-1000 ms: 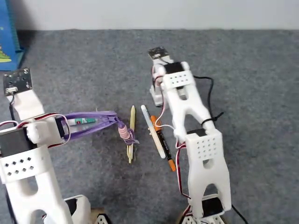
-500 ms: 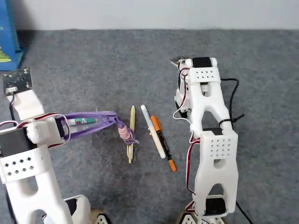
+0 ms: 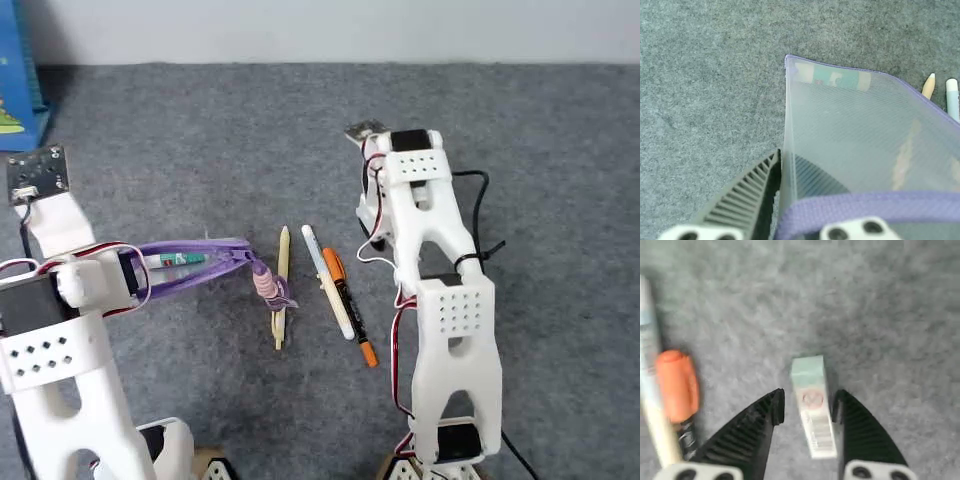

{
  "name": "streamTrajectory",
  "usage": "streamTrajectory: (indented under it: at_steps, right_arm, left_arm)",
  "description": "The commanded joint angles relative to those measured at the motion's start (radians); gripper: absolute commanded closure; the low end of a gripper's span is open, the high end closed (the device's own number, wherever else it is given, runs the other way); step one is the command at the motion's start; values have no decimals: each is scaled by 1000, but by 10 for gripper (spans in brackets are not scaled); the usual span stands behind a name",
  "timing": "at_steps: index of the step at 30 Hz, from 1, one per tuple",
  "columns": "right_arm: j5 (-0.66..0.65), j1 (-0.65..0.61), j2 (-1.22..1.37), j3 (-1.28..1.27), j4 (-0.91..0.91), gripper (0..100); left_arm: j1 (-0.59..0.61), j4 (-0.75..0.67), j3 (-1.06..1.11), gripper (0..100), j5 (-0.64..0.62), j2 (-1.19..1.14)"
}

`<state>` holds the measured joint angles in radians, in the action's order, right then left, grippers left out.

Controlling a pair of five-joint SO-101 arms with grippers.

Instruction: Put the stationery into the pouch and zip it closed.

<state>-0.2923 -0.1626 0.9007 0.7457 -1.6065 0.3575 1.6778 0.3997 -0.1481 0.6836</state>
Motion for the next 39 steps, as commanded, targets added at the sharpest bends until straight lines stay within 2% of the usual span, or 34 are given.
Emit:
streamTrajectory:
  at_steps: [1, 2, 13, 20, 29, 39]
  right_arm:
    - [-12, -15, -1, 43, 19, 964]
    - [-12, -13, -2, 43, 18, 998]
    - [-12, -38, -265, 20, -188, 991]
    - [-11, -97, -615, -331, -179, 991]
    - [17, -222, -1122, -747, 36, 991]
    - [285, -460, -1555, -887, 303, 991]
  left_arm:
    - [-3, -25, -4, 990, 2, 2]
    - [-3, -25, -4, 990, 2, 2]
    - [-3, -35, -4, 989, 0, 2]
    - [-3, -40, 8, 989, 0, 2]
    - [-3, -40, 8, 989, 0, 2]
    - [-3, -48, 8, 989, 0, 2]
